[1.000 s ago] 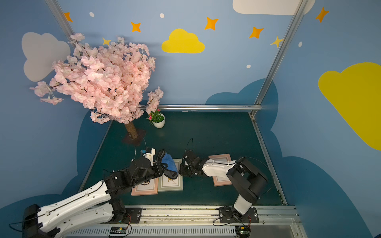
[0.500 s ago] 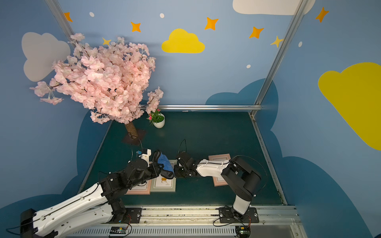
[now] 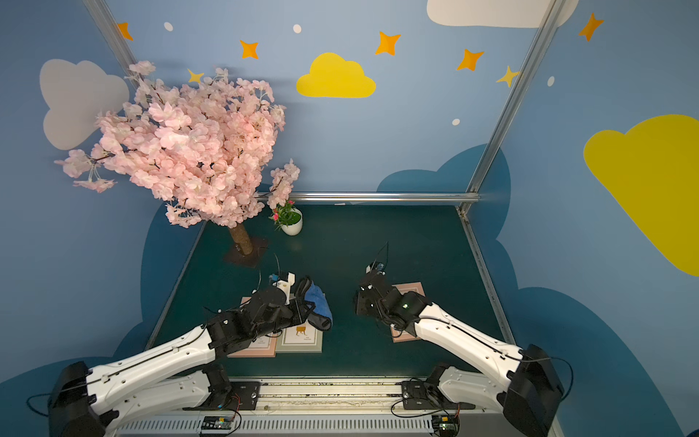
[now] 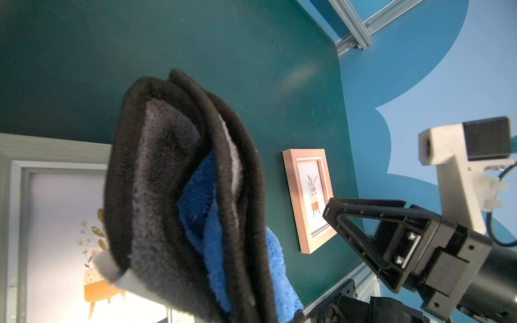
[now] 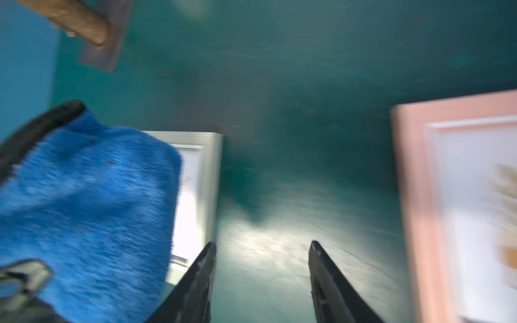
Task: Wipe the picture frame with a cloth
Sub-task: Move the picture frame to the center of the board.
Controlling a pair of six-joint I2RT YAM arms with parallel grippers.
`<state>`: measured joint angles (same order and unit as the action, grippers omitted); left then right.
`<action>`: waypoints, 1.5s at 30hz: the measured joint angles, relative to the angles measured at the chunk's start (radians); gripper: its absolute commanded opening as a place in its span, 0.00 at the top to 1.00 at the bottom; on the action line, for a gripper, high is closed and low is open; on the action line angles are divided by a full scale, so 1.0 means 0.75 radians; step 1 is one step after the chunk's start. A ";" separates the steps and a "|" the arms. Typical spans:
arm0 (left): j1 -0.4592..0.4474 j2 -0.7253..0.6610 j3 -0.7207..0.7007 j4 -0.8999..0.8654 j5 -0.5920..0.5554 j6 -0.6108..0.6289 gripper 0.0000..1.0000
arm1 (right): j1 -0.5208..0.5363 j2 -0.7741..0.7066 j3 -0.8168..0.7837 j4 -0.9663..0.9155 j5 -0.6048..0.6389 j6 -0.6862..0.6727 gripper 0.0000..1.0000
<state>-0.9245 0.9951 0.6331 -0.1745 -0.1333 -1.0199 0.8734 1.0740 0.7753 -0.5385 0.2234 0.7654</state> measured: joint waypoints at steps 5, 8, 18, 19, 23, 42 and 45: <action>-0.024 0.076 0.013 0.072 0.040 -0.001 0.97 | -0.107 -0.185 -0.099 -0.182 0.104 -0.098 0.40; -0.039 0.113 0.021 0.099 0.050 -0.001 0.97 | -0.169 -0.191 -0.120 -0.228 0.105 -0.159 0.41; -0.063 0.185 0.035 0.155 0.079 -0.003 0.97 | -0.265 0.000 -0.125 -0.221 -0.006 -0.320 0.46; -0.064 0.189 0.035 0.158 0.079 -0.006 0.97 | -0.269 0.029 -0.124 -0.220 -0.010 -0.329 0.47; -0.068 0.199 0.035 0.166 0.079 -0.007 0.97 | -0.281 0.128 -0.115 -0.214 -0.015 -0.349 0.48; -0.069 0.201 0.031 0.184 0.079 -0.032 0.97 | -0.351 0.497 0.022 -0.175 -0.123 -0.406 0.62; -0.069 0.196 0.024 0.186 0.079 -0.033 0.97 | -0.355 0.539 0.055 -0.188 -0.135 -0.419 0.63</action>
<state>-0.9760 1.1423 0.6510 -0.0349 -0.0738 -1.0447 0.6075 1.4784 0.8169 -0.6792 0.1219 0.4515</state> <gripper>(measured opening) 0.083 0.371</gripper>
